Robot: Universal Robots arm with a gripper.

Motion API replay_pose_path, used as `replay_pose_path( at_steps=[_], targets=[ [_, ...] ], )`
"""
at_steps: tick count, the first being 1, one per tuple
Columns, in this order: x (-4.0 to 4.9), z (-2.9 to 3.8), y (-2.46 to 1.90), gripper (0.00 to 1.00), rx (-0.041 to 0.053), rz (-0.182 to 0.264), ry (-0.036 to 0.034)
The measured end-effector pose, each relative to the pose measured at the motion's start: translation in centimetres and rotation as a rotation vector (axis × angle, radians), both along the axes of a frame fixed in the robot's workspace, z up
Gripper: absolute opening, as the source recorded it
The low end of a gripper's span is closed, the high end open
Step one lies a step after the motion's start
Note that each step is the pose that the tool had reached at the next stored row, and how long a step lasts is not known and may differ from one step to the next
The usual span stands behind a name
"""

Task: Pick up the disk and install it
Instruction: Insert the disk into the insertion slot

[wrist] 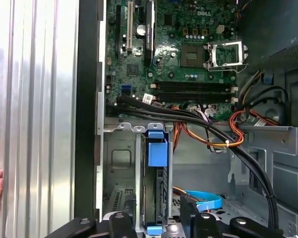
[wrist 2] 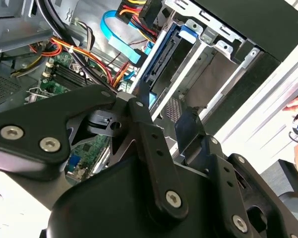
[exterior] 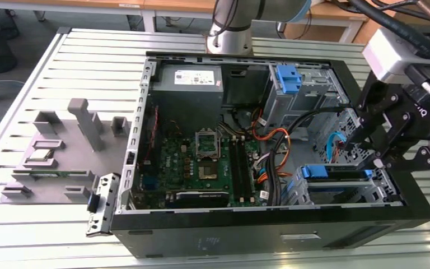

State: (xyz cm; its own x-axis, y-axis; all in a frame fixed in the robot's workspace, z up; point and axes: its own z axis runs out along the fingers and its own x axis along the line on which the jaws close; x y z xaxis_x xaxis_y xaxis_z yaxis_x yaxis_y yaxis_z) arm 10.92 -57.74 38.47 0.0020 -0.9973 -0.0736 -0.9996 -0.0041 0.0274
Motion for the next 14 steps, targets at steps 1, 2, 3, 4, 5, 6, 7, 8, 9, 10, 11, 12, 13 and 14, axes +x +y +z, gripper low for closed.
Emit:
replay_pose_path(
  at_steps=[1,2,3,4,5,6,7,8,9,10,11,12,13,14],
  targets=[
    [-0.02,-0.11,0.0,0.48,0.0,0.003,-0.0012],
    [-0.02,-0.12,0.0,0.48,-0.0001,0.005,-0.0013],
    [-0.02,-0.12,0.0,0.48,-0.0001,0.005,-0.0013],
    [-0.02,-0.12,0.0,0.48,-0.0001,0.005,-0.0013],
    [-0.02,-0.12,0.0,0.48,-0.0001,0.005,-0.0013],
    [-0.02,-0.12,0.0,0.48,-0.0001,0.005,-0.0013],
    [-0.02,-0.16,0.0,0.48,0.0001,0.005,-0.0014],
    [-0.06,-0.28,0.0,0.48,0.0004,0.005,-0.0034],
    [-0.07,-0.39,0.0,0.48,0.0002,0.005,-0.0062],
    [-0.07,-0.48,0.0,0.48,0.0,0.008,-0.0084],
    [-0.08,-0.58,0.0,0.48,0.0001,0.01,-0.0109],
    [-0.09,-0.66,0.0,0.48,0.0001,0.014,-0.0139],
    [-0.1,-0.75,0.0,0.48,0.0001,0.017,-0.0166],
    [-0.13,-0.85,0.0,0.48,0.0001,0.019,-0.0184]
  ],
)
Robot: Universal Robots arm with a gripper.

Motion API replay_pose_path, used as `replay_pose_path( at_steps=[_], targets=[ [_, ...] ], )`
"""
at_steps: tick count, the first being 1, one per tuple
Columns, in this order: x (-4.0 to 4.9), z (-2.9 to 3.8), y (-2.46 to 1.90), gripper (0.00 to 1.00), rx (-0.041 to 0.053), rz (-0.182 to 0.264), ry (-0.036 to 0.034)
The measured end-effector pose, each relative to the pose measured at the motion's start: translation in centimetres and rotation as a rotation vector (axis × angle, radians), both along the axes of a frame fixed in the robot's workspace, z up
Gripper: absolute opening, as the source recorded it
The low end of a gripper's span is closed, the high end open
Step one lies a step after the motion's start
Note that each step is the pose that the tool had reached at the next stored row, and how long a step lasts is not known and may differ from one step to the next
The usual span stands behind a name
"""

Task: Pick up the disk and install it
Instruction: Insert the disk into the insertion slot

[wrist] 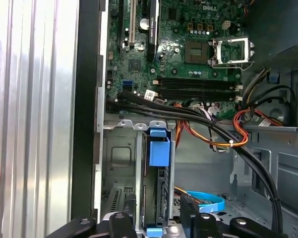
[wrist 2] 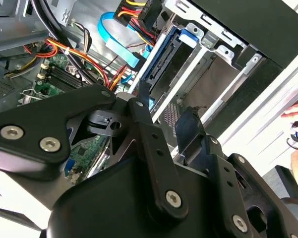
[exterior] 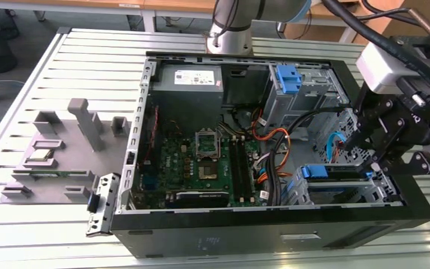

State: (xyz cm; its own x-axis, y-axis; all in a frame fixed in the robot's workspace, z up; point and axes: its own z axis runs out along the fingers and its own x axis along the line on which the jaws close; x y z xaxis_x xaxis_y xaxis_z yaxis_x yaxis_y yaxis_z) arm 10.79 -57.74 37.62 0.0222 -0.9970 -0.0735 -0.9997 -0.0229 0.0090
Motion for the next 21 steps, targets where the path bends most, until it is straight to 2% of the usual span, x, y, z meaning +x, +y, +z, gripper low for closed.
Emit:
replay_pose_path(
  at_steps=[6,11,17,21],
  targets=[
    [-0.2,-0.78,0.05,0.48,-0.0018,0.002,-0.0011],
    [-0.2,-0.92,0.33,0.48,-0.0017,0.002,-0.0011],
    [-0.2,-0.92,0.36,0.48,-0.0018,0.002,-0.0011],
    [-0.2,-0.93,0.54,0.48,-0.0017,0.002,-0.0011]
  ],
)
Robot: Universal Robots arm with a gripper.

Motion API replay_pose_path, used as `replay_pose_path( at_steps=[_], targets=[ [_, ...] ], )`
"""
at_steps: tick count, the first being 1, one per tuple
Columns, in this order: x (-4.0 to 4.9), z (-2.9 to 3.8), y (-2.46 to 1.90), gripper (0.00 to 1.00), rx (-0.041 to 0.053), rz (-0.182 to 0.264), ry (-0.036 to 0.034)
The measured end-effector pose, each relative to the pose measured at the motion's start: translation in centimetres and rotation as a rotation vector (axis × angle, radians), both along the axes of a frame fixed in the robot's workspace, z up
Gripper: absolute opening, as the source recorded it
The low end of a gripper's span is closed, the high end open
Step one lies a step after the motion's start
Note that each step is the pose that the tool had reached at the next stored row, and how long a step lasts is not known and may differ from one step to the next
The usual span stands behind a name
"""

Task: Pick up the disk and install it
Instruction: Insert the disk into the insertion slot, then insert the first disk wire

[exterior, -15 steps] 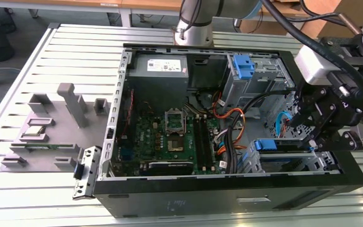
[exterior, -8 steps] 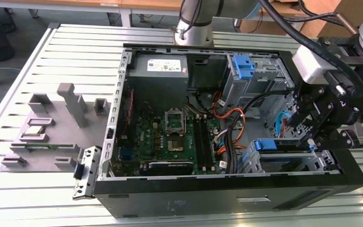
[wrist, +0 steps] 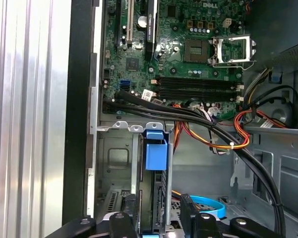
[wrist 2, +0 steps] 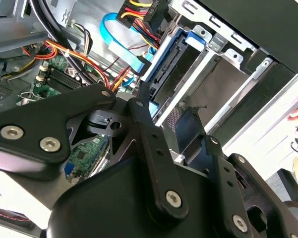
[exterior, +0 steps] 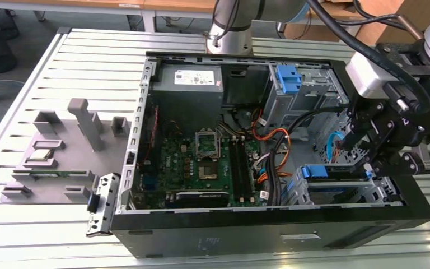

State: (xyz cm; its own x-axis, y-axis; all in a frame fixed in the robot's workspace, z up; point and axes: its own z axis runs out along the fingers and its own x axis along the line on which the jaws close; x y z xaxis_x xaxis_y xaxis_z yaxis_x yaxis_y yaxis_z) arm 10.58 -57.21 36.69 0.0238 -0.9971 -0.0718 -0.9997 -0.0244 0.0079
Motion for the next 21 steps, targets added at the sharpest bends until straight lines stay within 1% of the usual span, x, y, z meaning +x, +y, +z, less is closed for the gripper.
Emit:
replay_pose_path(
  at_steps=[6,8,12,16,21],
  targets=[
    [0.0,-0.01,0.25,0.48,0.0,0.0,0.0],
    [-0.01,0.0,0.51,0.48,-0.0001,0.0,0.0],
    [-0.01,-0.01,0.6,0.48,0.0008,0.0,0.0],
    [-0.01,-0.05,0.92,0.48,0.0035,0.0,0.0],
    [0.0,-0.13,1.38,0.48,0.0098,0.0,0.0]
  ],
)
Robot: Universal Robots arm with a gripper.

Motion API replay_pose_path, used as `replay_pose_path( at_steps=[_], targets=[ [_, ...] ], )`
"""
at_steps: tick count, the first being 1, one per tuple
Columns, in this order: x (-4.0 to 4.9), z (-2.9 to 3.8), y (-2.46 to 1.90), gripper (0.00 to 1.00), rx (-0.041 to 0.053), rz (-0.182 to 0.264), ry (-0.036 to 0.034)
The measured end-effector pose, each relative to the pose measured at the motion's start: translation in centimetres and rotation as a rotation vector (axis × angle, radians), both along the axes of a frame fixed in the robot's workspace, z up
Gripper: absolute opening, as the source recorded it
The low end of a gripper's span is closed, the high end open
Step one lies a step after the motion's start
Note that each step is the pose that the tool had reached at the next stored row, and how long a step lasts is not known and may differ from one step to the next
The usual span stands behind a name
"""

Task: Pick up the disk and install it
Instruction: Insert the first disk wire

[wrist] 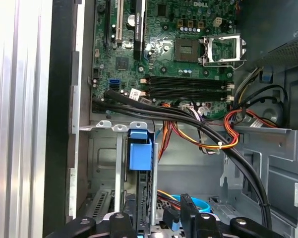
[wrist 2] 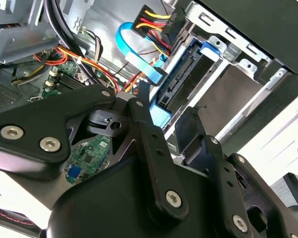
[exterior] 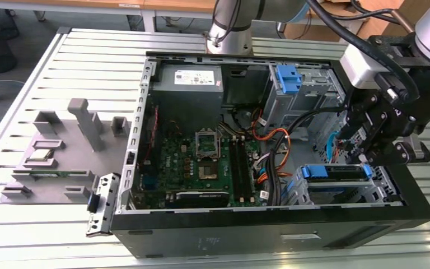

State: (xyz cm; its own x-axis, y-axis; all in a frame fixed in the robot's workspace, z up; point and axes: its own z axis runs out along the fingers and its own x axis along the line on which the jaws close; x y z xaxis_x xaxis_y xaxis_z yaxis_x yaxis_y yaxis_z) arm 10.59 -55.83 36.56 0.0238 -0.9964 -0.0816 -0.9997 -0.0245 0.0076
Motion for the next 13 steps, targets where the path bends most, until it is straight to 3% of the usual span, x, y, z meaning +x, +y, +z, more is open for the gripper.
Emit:
replay_pose_path(
  at_steps=[13],
  targets=[
    [1.28,-0.46,0.47,0.48,0.0066,0.0,0.0001]
  ],
)
